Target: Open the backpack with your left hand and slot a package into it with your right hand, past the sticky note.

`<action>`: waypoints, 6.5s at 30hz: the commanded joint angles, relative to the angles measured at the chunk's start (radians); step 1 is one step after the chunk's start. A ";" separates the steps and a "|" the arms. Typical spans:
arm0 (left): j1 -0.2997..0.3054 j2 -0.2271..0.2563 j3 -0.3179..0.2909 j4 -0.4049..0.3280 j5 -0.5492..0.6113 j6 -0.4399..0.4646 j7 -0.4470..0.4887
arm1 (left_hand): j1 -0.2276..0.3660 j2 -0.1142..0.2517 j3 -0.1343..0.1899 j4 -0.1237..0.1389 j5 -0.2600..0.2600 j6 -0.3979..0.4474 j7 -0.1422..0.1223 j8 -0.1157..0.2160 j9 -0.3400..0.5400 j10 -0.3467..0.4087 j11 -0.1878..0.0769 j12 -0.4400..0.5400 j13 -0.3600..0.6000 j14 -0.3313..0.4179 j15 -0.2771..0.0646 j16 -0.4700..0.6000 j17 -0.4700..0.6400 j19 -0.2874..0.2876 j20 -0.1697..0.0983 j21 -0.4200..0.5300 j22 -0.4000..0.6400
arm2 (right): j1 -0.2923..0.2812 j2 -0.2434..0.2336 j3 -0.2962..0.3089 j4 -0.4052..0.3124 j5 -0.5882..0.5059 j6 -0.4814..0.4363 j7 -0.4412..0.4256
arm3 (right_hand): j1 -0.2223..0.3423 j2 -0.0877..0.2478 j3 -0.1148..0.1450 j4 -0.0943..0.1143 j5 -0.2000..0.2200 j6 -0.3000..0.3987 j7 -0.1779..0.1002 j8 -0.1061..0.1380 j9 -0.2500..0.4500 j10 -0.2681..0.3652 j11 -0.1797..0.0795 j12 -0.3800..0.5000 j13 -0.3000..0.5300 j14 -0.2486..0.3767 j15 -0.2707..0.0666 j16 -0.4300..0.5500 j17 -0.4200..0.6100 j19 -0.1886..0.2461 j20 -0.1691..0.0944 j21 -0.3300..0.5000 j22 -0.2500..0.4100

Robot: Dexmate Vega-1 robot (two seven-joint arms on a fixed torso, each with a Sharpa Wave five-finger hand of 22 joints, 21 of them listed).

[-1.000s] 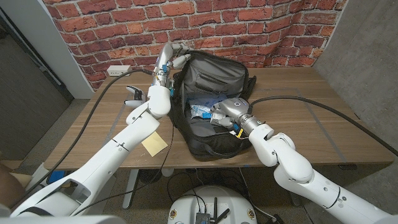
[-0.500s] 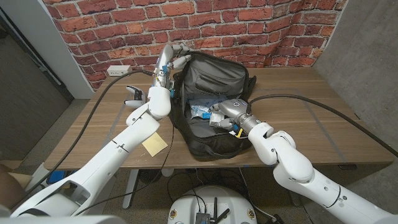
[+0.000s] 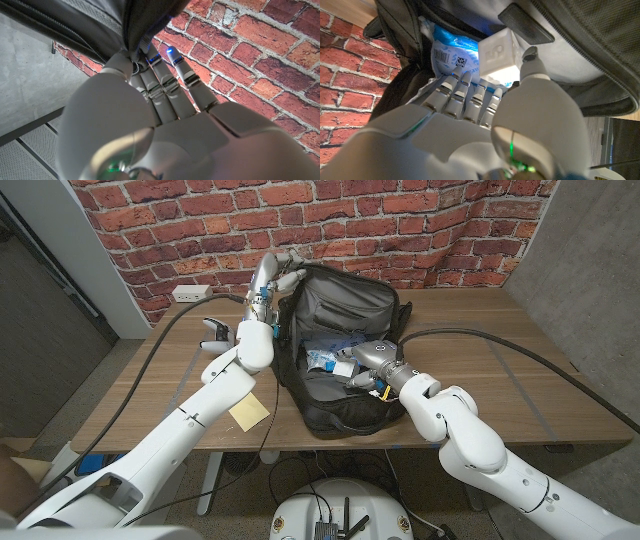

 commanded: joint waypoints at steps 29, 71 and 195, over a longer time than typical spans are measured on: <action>-0.009 -0.002 0.001 0.019 -0.010 -0.009 -0.006 | -0.003 0.010 0.009 0.000 0.008 0.005 0.007 0.005 0.004 0.013 -0.006 0.004 0.004 0.004 0.006 0.000 0.004 0.008 -0.108 -0.005 0.002 | -0.184 -0.088 0.154 -0.162 0.068 -0.032 -0.026 | -0.041 0.004 -0.011 0.008 -0.002 -0.034 -0.001 -0.006 -0.002 -0.029 0.013 0.010 -0.015 -0.006 -0.061 -0.005 -0.001 0.014 0.000 0.009 0.004; 0.055 0.024 -0.026 -0.073 -0.105 0.065 -0.057 | -0.003 0.011 0.010 0.000 0.008 0.004 0.009 0.004 0.004 0.012 -0.003 0.004 0.004 0.005 0.006 0.000 0.004 0.009 -0.108 -0.006 0.002 | -0.419 -0.083 0.331 -0.281 0.035 -0.159 -0.088 | -0.107 0.016 -0.021 0.021 0.005 -0.028 0.020 0.011 -0.004 -0.034 0.024 0.022 -0.042 -0.004 -0.055 -0.008 -0.007 0.021 0.003 0.012 0.005; -0.001 0.430 -0.203 -0.278 -1.101 0.484 -0.434 | -0.017 -0.009 0.025 -0.002 0.016 -0.135 0.018 -0.032 0.011 -0.156 0.001 -0.017 0.008 -0.142 0.009 -0.022 -0.004 -0.053 -0.108 -0.030 -0.002 | -0.242 -0.175 0.555 0.262 0.978 0.356 -0.692 | -0.205 0.086 -0.021 0.031 0.030 0.015 0.057 0.006 -0.007 -0.052 0.056 0.019 -0.092 -0.023 -0.040 -0.021 -0.015 0.094 -0.035 0.019 0.006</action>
